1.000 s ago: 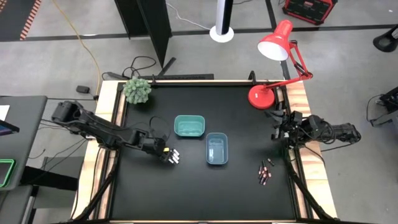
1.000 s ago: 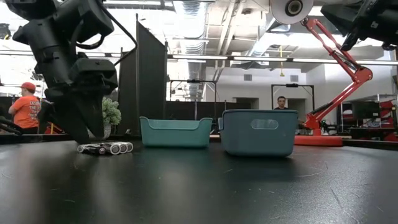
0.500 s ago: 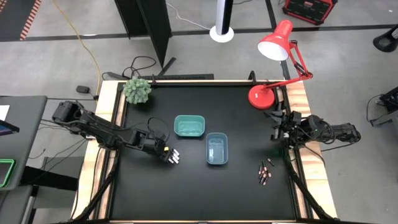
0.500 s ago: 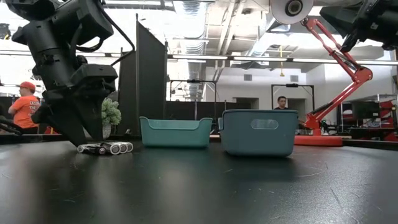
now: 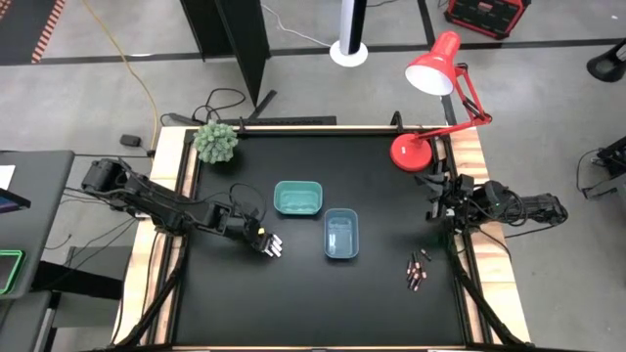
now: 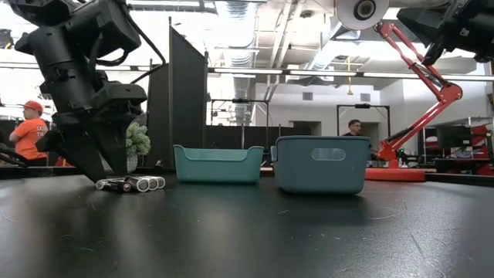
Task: Sort batteries
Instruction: Put the silver battery into the light blue bin
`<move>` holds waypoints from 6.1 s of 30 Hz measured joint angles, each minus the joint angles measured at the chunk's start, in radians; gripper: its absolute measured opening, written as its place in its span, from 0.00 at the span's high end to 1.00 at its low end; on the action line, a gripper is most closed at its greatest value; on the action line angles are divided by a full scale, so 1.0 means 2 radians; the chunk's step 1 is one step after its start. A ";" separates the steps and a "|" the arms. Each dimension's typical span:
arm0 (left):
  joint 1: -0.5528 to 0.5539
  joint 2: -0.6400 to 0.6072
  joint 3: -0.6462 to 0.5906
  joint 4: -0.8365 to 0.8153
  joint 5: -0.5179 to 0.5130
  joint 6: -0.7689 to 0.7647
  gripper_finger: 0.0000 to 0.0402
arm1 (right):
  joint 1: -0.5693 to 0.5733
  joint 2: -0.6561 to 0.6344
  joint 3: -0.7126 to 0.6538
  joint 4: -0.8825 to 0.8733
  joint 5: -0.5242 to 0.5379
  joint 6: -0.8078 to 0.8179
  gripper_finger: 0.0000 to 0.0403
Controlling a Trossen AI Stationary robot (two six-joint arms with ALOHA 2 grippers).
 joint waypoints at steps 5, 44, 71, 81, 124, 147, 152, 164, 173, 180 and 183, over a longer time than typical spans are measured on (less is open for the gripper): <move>0.004 0.000 -0.001 0.001 -0.003 -0.008 0.44 | 0.000 0.000 0.000 0.000 0.000 0.000 0.93; 0.002 0.001 -0.003 0.028 -0.017 -0.020 0.44 | 0.000 0.000 0.000 0.000 0.000 -0.004 0.93; -0.001 0.058 0.030 -0.027 -0.017 -0.018 0.44 | 0.000 0.000 0.000 -0.002 0.000 -0.004 0.93; -0.013 0.058 0.030 -0.039 -0.016 -0.035 0.44 | 0.000 0.000 0.000 -0.002 0.000 -0.004 0.93; -0.053 0.057 0.038 -0.052 0.024 -0.080 0.59 | 0.000 0.000 0.000 -0.002 0.000 -0.004 0.93; -0.057 0.079 0.039 -0.053 0.017 -0.090 0.65 | 0.000 0.000 0.000 -0.004 0.000 -0.004 0.93; -0.057 0.079 0.039 -0.057 0.014 -0.084 0.75 | 0.000 0.000 0.000 -0.004 0.000 -0.004 0.93; -0.057 0.079 0.038 -0.058 0.006 -0.069 0.93 | 0.000 0.000 0.000 -0.004 0.000 -0.004 0.93; -0.057 0.081 0.047 -0.069 -0.005 -0.046 0.92 | 0.000 0.000 0.000 -0.004 0.000 -0.004 0.93; -0.056 0.084 0.080 -0.102 -0.017 -0.002 0.92 | 0.000 0.000 0.000 -0.004 0.000 -0.004 0.93; -0.056 0.084 0.086 -0.105 -0.024 0.006 0.92 | 0.000 0.000 0.000 -0.004 0.000 -0.004 0.93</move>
